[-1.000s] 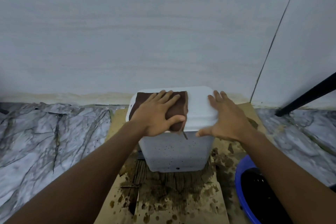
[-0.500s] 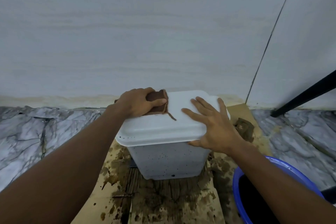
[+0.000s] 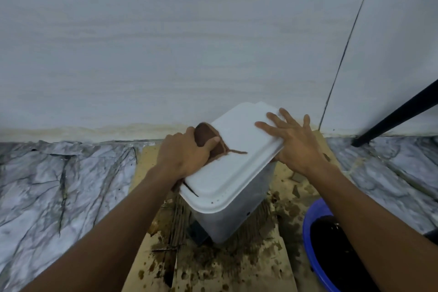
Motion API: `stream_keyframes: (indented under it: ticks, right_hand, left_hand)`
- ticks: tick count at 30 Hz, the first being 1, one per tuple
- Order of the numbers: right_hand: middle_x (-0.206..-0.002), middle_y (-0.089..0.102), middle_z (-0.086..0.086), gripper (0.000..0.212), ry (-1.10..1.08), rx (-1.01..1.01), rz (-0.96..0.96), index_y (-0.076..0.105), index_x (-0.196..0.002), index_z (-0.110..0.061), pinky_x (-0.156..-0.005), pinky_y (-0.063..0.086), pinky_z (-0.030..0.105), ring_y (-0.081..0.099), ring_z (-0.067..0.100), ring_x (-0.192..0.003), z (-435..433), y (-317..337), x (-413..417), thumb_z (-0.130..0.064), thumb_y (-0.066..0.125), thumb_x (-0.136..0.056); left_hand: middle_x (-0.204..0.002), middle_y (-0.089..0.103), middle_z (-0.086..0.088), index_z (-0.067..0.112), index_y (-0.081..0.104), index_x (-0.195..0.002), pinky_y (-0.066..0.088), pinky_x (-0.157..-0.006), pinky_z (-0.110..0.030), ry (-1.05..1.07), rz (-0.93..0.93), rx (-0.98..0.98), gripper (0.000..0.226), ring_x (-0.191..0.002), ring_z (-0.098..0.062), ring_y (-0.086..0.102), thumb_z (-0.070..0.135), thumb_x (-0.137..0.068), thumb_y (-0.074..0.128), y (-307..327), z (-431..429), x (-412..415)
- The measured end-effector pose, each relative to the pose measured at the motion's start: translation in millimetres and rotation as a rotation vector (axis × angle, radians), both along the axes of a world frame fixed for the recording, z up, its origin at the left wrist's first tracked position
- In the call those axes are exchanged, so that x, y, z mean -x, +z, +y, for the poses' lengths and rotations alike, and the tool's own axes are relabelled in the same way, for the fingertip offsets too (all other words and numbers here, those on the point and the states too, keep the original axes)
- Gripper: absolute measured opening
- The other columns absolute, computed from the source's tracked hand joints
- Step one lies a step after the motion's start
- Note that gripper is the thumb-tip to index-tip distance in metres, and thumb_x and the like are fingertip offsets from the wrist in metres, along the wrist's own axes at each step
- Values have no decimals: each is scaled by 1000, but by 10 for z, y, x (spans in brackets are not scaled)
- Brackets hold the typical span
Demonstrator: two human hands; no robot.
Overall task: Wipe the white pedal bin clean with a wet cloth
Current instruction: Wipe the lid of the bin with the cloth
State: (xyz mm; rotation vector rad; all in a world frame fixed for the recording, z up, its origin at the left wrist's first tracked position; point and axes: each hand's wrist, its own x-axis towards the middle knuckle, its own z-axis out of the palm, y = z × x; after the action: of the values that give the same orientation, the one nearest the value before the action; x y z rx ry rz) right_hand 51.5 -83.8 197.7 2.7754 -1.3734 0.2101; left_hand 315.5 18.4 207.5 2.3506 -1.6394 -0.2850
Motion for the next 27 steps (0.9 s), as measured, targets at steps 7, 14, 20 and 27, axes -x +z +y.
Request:
stream_keyframes:
  ticks: [7, 14, 20, 27]
  right_hand:
    - [-169, -14, -3, 93, 118, -438, -246, 12, -160, -32, -126, -4, 47, -21, 16, -154, 226, 101, -53, -14, 66, -87]
    - [-168, 14, -9, 47, 111, -522, -504, 45, -150, -29, -127, 8, 45, -3, 10, -156, 284, 67, -59, -13, 47, -106]
    - [-166, 22, -14, 40, 33, -499, -532, 52, -145, -33, -127, 8, 36, 4, 6, -155, 334, 52, -151, -34, 46, -106]
    - [-166, 21, -12, 40, 34, -497, -541, 52, -145, -33, -127, 3, 42, 3, 8, -155, 377, 36, -173, -36, 47, -106]
  left_hand:
    - [-156, 42, -12, 18, 23, -160, 30, -118, -49, -36, -40, 90, 89, -142, -33, 36, 76, -93, 28, -59, 371, 317]
    - [-170, -2, -12, 16, 2, -163, -8, -126, -43, -256, -236, 49, 85, -157, -25, -8, 69, -98, 16, -41, 500, 822]
    - [-170, 1, -11, 16, 2, -163, -2, -127, -43, -357, -296, 88, 72, -157, -24, -5, 55, -105, 20, -92, 439, 918]
    - [-169, 13, 3, 27, 21, -161, 8, -127, -42, -459, -173, 290, 71, -157, -12, 4, 64, -101, 28, -313, 1084, 403]
